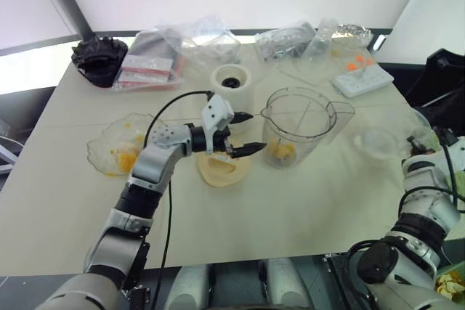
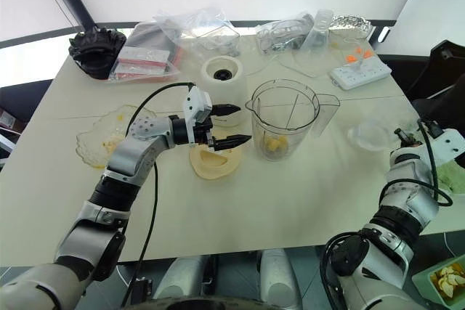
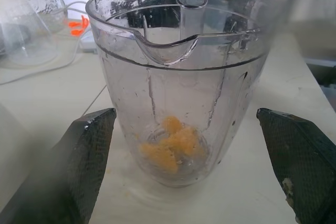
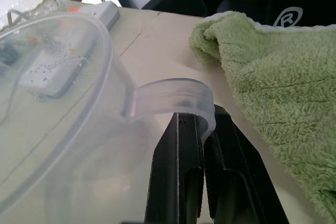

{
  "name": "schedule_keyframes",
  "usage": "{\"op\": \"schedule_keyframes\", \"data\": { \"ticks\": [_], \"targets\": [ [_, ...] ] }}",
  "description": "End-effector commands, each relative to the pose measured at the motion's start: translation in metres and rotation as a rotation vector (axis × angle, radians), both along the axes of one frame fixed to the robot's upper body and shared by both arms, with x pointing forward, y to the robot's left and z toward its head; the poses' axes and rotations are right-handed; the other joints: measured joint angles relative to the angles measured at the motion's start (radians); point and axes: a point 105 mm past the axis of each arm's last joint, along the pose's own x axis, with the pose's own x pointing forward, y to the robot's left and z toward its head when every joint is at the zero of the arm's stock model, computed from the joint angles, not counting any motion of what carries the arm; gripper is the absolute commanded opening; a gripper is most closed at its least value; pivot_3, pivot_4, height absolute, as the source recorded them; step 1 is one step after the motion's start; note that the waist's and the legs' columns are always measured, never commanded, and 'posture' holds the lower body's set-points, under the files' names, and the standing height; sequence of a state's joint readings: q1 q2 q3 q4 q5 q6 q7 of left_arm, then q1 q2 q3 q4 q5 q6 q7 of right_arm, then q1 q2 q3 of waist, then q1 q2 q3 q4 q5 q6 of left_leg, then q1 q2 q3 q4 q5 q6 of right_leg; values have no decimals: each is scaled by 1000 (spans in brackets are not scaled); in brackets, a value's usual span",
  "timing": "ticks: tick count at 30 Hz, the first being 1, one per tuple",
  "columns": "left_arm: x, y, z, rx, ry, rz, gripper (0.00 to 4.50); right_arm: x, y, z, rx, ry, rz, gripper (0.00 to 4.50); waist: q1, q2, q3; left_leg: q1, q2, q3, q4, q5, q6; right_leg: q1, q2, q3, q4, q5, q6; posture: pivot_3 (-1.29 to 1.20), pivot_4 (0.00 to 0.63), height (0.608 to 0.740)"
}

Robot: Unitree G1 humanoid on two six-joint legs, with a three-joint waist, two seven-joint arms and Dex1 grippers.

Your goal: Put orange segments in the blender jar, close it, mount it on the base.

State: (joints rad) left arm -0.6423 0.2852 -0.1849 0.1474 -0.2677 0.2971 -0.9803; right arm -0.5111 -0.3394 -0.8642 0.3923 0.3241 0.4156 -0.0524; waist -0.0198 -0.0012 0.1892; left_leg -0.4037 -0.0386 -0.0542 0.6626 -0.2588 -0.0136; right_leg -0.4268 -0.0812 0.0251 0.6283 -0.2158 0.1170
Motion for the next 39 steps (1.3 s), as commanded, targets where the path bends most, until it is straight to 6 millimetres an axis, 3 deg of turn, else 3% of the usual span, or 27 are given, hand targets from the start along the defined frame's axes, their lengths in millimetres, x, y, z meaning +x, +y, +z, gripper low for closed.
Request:
{"op": "schedule_keyframes", "data": {
  "ticks": [1, 14, 17, 23, 24, 34, 39],
  "targets": [
    [-4, -1, 13, -15, -52, -12, 4500, 1, -9, 22, -110, -31, -13, 26, 0, 0, 0, 0, 0, 0, 0, 0, 0, 0, 0, 0, 0, 0, 0, 0, 150, 740],
    [-6, 0, 10, -2, -58, -5, 4500, 6, -10, 13, -200, 56, 18, 26, 0, 0, 0, 0, 0, 0, 0, 0, 0, 0, 0, 0, 0, 0, 0, 0, 150, 740],
    [-6, 0, 10, -1, -59, -6, 4500, 5, -9, 12, -200, 60, 24, 986, 0, 0, 0, 0, 0, 0, 0, 0, 0, 0, 0, 0, 0, 0, 0, 0, 150, 740],
    [-7, -1, 9, 2, -59, -14, 4500, 1, -12, 10, -240, 88, 11, 4186, -1, 0, 0, 0, 0, 0, 0, 0, 0, 0, 0, 0, 0, 0, 0, 0, 150, 740],
    [-7, -2, 9, 2, -59, -16, 4500, 0, -11, 9, -240, 87, 9, 4440, -1, 0, 0, 0, 0, 0, 0, 0, 0, 0, 0, 0, 0, 0, 0, 0, 150, 740],
    [-8, -4, 9, 2, -57, -28, 4500, -17, -9, 11, -324, 134, 13, 4440, 0, 0, 0, 0, 0, 0, 0, 0, 0, 0, 0, 1, -1, 0, 0, 0, 150, 740],
    [-8, -5, 8, 4, -54, -32, 4500, -27, 4, 15, -367, 133, 79, 4440, 2, 0, 0, 0, 0, -1, 0, 0, 0, 0, 0, 1, -1, 0, 0, 0, 150, 740]
  ]
}}
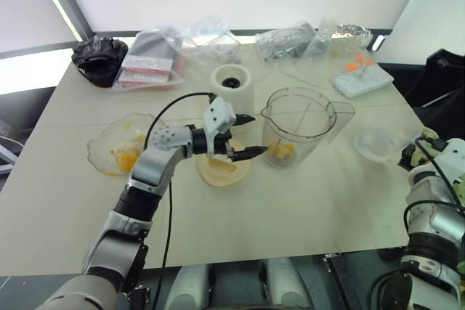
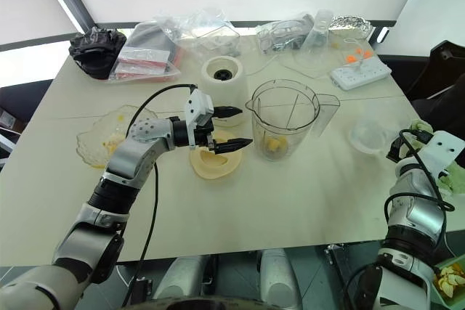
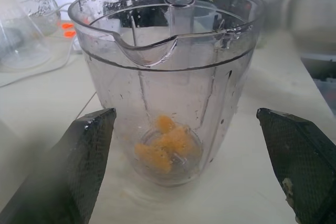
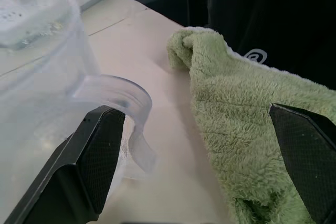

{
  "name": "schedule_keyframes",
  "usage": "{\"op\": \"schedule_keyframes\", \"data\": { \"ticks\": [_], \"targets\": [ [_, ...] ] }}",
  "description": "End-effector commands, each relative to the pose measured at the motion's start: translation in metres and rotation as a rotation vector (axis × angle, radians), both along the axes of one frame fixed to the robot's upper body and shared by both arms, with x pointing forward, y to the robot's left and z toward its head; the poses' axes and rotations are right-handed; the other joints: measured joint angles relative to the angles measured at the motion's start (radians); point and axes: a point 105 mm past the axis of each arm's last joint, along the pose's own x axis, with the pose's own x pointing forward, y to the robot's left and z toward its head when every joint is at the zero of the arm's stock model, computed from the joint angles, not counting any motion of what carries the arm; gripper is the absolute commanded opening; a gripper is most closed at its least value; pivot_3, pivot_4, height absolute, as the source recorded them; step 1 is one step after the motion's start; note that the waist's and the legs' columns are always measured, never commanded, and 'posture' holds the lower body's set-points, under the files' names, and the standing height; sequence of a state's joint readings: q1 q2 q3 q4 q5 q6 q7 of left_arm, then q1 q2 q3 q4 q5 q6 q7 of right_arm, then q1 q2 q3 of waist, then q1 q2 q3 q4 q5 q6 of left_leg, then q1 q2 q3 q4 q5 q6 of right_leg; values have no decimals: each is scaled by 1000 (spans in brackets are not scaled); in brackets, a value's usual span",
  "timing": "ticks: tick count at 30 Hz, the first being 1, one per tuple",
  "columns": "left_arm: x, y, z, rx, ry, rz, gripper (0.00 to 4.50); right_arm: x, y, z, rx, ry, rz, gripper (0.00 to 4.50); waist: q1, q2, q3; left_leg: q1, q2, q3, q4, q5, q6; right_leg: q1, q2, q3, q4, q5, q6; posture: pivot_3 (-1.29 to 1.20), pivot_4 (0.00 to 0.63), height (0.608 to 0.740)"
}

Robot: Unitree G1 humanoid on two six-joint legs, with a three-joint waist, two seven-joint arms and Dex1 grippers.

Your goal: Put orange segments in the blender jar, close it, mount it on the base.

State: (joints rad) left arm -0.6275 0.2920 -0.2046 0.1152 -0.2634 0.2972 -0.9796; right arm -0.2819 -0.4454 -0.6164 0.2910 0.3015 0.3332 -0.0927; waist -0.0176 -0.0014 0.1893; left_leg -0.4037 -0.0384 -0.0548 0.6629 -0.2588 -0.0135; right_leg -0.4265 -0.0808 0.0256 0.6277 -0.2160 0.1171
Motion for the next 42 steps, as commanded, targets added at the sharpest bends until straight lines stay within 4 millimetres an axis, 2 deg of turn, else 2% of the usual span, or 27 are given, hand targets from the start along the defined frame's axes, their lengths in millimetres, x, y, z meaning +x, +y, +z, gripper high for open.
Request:
{"op": "schedule_keyframes", "data": {
  "ticks": [1, 10, 13, 15, 18, 24, 27, 29, 37, 42],
  "targets": [
    [-3, -2, 10, -12, -40, -16, 4500, -5, 11, 18, -44, -41, 54, 4440, 1, 0, 0, 0, 0, 0, 0, 0, 0, 0, 0, 0, 0, 0, 0, 0, 150, 740],
    [4, 0, 12, 1, -59, -3, 4500, -40, 37, 27, -27, -31, 141, 4440, 5, 0, 0, 0, 0, -3, 0, 0, 0, 0, 0, 0, 0, 0, 0, 0, 150, 740],
    [8, 2, 12, 16, -69, 5, 4500, -50, 54, 39, -14, -39, 250, 4440, 5, 0, 0, 0, 0, -3, 0, 0, 0, 0, 0, 0, 0, 0, 0, 0, 150, 740],
    [10, 4, 13, 27, -73, 4, 4500, -63, 70, 48, -36, -10, 361, 4440, 6, 0, 0, 0, 1, -4, 0, 0, 0, 0, 0, 0, 0, 0, 0, 0, 150, 740],
    [15, 11, 11, 76, -57, -8, 4500, -82, 106, 66, -93, 37, 574, 4440, 7, 0, 0, -1, 1, -5, 0, 0, 0, 0, 0, -1, -1, -1, 0, 0, 150, 740],
    [32, 31, 7, 202, -53, -28, 4500, -104, 146, 91, -203, 84, 802, 4440, 11, -2, 1, -1, 1, -5, 1, 0, 0, 3, 0, -3, -3, -4, -1, 0, 150, 740],
    [34, 39, -2, 285, -53, -75, 3642, -109, 157, 96, -225, 91, 854, 4500, 11, -2, 1, -3, 1, -5, 1, 0, 0, 3, 0, -5, -6, -4, -1, 0, 150, 740],
    [37, 43, -7, 317, -40, -88, 2655, -110, 162, 99, -234, 86, 865, 4500, 13, -2, 1, -4, 1, -5, 1, 0, 0, 3, -1, -5, -8, -3, -1, 0, 150, 740],
    [38, 48, -27, 425, 10, -201, 2655, -112, 177, 100, -230, 96, 929, 4500, 32, -6, 1, -4, 2, -4, 1, 0, 0, 3, -1, -4, -11, -3, -2, 0, 150, 740],
    [37, 48, -40, 505, 25, -261, 2655, -110, 177, 103, -240, 94, 922, 4500, 31, -7, 2, -5, 1, -4, 1, 0, 0, 3, -1, -4, -11, -3, -2, 0, 150, 740]
  ]
}}
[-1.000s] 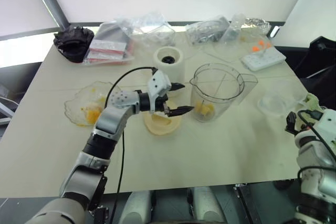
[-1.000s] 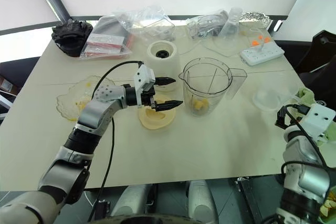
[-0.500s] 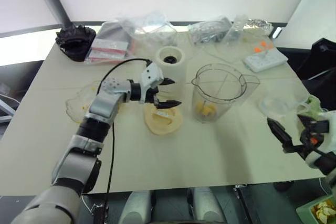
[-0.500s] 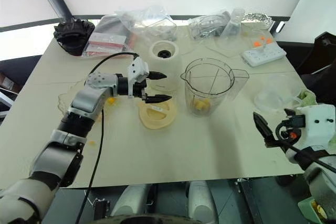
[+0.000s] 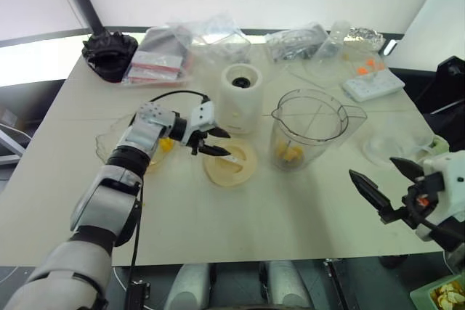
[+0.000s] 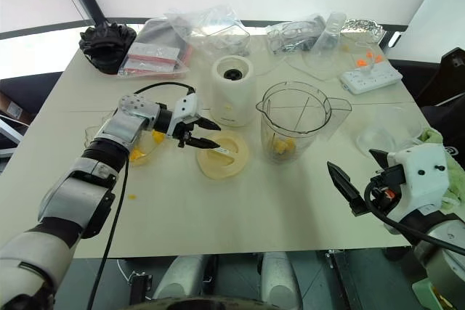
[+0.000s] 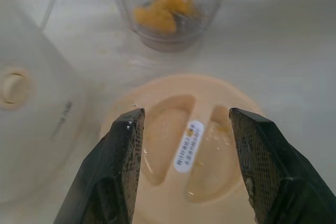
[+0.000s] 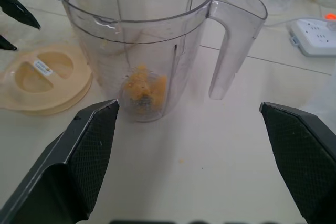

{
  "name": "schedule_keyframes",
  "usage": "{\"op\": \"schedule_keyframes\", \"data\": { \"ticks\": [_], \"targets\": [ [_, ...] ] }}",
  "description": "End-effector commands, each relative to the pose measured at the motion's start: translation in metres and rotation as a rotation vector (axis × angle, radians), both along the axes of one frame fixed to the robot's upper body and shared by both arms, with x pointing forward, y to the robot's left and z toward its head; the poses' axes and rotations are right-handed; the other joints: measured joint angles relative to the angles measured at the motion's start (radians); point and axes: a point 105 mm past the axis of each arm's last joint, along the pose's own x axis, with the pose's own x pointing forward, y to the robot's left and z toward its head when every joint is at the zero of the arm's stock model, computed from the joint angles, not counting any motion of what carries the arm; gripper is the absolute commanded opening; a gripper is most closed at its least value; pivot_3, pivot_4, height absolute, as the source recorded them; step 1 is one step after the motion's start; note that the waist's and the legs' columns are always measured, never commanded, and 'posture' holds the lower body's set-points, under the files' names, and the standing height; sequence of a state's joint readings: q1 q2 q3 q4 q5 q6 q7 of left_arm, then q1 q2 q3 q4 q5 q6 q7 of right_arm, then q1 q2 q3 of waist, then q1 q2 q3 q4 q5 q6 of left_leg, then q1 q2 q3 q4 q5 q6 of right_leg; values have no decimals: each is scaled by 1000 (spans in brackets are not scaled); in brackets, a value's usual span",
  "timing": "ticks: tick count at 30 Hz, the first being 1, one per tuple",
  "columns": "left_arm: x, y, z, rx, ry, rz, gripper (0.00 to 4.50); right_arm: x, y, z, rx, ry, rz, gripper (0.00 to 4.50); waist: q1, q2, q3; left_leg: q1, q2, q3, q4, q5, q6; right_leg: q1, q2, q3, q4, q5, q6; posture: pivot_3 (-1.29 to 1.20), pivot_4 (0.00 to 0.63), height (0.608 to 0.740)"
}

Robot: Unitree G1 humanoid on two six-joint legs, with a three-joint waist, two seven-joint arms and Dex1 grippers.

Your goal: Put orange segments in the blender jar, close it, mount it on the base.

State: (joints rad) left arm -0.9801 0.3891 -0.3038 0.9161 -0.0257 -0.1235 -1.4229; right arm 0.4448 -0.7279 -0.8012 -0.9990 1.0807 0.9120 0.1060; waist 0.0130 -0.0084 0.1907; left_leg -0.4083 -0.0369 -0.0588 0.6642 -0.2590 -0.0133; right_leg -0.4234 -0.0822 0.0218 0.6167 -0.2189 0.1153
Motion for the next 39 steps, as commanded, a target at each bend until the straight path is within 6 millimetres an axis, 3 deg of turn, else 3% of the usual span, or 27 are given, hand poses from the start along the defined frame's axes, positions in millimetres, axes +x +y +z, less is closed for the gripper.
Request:
{"op": "schedule_keyframes", "data": {
  "ticks": [1, 18, 23, 26, 29, 30, 39],
  "targets": [
    [3, -3, 4, 46, -39, -43, 2655, 0, 3, 9, -24, -41, 6, 4500, 0, 0, 0, 0, 0, 0, 0, 0, 0, 0, 0, 0, 0, 0, 1, 0, 150, 740],
    [12, -20, -43, 248, -41, 32, 2655, 1, 4, 12, -45, -45, -12, 4500, 0, -3, 0, 0, -1, 0, 1, 0, 0, 0, 0, 0, 1, 2, 4, 0, 150, 740],
    [17, -25, -46, 257, -30, 96, 2655, 9, 1, 12, -51, -53, -33, 4500, 0, -4, -1, 0, 0, 0, 1, 0, 0, 1, 0, 0, 1, 2, 4, 0, 150, 740],
    [18, -24, -47, 266, -35, 105, 1859, 21, -1, 12, -20, -79, -66, 4500, 0, -4, -1, 1, 0, 0, 2, 0, 0, 2, 1, 0, 1, 2, 4, 0, 150, 740],
    [20, -27, -41, 242, -28, 112, 479, 33, -5, 7, -25, -76, -86, 4500, 0, -4, -1, 2, 0, 0, 3, 0, 0, 3, 1, 0, 1, 3, 3, 0, 150, 740],
    [20, -28, -38, 227, -22, 116, 238, 36, -5, 5, -27, -74, -89, 4500, 0, -4, -1, 2, 0, 0, 3, 0, 0, 4, 1, -1, 1, 3, 2, 0, 150, 740],
    [25, -30, -2, 105, -19, 86, 268, 67, -7, -25, -20, -52, -116, 4500, -1, -4, -1, 0, -1, 1, 3, 0, 0, 1, 1, -1, 2, 3, 3, 0, 150, 740]
  ]
}}
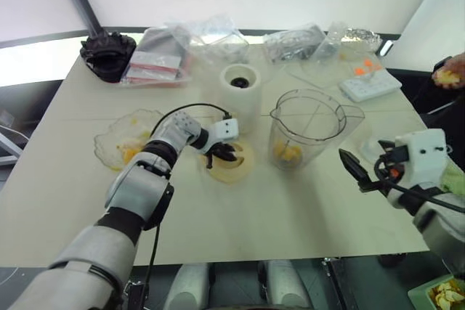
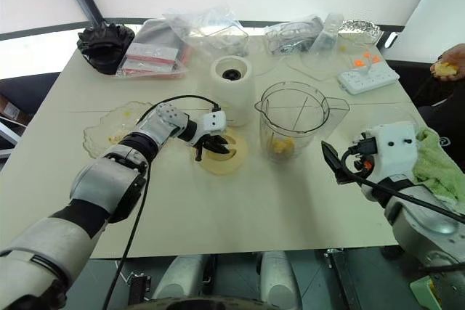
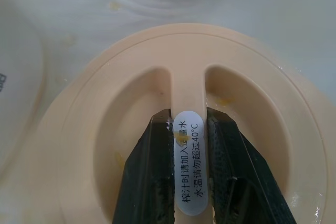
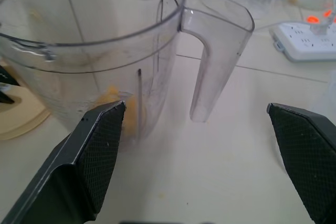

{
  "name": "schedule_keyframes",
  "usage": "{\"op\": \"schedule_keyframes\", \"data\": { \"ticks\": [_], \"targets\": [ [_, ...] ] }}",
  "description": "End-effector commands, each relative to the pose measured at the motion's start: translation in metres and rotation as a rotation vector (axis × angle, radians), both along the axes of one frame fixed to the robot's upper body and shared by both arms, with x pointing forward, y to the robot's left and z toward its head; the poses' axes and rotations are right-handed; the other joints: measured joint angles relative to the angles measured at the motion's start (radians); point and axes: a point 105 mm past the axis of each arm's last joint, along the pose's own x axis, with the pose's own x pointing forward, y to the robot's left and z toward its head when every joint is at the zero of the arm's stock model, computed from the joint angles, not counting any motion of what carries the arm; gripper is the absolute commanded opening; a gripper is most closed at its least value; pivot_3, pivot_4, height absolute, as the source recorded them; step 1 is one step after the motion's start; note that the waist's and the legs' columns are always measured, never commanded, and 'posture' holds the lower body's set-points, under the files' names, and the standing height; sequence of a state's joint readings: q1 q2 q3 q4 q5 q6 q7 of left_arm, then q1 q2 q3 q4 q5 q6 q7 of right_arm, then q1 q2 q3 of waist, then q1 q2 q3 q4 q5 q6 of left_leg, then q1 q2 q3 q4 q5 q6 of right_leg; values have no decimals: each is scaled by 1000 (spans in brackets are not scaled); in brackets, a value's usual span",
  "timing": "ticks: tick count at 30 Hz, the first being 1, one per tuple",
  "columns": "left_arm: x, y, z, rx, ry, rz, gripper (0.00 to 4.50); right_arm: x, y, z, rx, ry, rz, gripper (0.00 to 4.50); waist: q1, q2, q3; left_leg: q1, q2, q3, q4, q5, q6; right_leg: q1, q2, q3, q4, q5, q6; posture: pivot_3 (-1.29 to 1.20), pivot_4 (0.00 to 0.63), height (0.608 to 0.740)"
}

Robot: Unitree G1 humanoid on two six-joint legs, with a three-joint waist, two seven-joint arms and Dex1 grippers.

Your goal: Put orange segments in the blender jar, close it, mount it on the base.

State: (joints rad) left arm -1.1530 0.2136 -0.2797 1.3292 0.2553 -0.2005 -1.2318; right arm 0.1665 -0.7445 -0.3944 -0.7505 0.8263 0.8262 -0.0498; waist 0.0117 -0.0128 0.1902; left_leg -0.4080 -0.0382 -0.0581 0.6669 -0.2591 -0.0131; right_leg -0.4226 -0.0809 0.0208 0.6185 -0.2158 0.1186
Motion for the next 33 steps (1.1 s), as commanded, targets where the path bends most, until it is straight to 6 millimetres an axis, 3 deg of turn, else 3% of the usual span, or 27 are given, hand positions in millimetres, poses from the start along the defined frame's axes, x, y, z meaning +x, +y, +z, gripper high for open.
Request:
{"op": "schedule_keyframes", "data": {
  "ticks": [1, 4, 13, 33],
  "targets": [
    [7, -5, 40, -113, -48, -35, 268, 12, -2, -6, 7, -39, -12, 4500, 0, 0, 0, 0, 0, 0, 0, 0, 0, 0, 0, 0, 0, 0, 0, 0, 150, 740],
    [6, -5, 60, -197, -48, -64, 268, 22, 0, -14, 80, -64, -4, 4500, 1, 0, 0, 0, 0, 0, 0, 0, 0, 0, 0, 0, 1, 0, 0, 0, 150, 740],
    [2, 2, 85, -301, -55, -95, 268, 49, -14, -23, 83, -131, -37, 4500, -7, 1, 0, 0, 0, 0, 0, 0, 0, -1, 1, 0, 2, 0, 0, 0, 150, 740],
    [-3, 27, 121, -339, -138, -64, 268, 104, -22, -28, 220, -218, -50, 4500, -30, 2, 0, 2, -1, 0, 0, 0, 0, -4, 1, 1, 11, 0, 0, 0, 150, 740]
  ]
}}
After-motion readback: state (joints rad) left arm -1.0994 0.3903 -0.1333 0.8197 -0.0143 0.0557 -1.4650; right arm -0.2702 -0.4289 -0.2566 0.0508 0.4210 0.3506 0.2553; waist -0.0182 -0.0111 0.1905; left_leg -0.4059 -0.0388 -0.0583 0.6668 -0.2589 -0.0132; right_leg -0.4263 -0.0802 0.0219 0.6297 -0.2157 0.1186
